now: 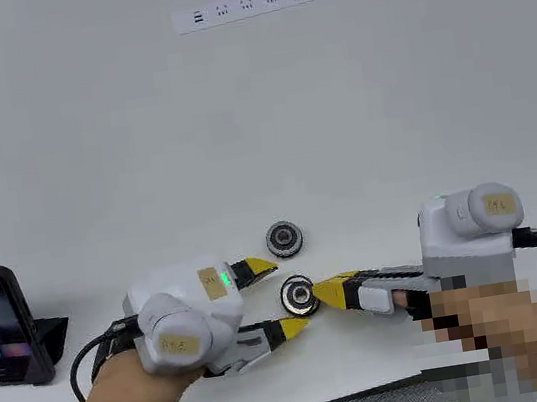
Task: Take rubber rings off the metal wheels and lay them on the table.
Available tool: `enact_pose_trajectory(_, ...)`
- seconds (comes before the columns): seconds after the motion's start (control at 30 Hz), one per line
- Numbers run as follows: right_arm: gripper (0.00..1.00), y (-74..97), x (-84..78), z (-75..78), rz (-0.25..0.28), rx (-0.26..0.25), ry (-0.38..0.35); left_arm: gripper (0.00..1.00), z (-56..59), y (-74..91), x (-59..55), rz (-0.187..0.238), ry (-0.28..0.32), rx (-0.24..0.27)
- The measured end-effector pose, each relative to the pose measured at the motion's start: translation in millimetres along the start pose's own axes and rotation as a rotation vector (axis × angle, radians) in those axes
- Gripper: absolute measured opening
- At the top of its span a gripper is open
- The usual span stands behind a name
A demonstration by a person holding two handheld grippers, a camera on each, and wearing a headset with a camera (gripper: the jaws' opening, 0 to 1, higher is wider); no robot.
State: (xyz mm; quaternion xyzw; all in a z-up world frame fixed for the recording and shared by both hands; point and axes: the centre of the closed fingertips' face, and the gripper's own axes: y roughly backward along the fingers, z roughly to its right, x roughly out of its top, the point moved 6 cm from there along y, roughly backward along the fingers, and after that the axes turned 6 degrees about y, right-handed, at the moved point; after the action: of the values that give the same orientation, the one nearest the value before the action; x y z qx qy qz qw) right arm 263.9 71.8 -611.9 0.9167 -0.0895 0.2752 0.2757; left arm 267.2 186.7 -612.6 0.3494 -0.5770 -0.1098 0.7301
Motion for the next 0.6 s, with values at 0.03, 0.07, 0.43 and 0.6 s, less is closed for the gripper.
enact_pose_trajectory(0.03,0.02,0.3,0.4,-0.5,0.002,0.002,-0.002,0.44,0.2,0.8,-1.0,0.003,0.003,0.001)
enact_pose_trajectory(0.07,0.02,0.7,0.8,-1.1,0.005,0.003,-0.004,0.45,0.4,1.8,-2.2,0.005,0.004,0.003)
enact_pose_trajectory(0.43,0.02,10.4,6.3,-2.7,0.041,0.001,-0.020,0.62,-1.3,7.5,-7.0,0.023,0.038,0.035)
enact_pose_trajectory(0.6,0.02,22.2,11.1,4.6,0.074,-0.022,-0.037,0.64,-1.3,8.3,-7.4,0.027,0.045,0.041)
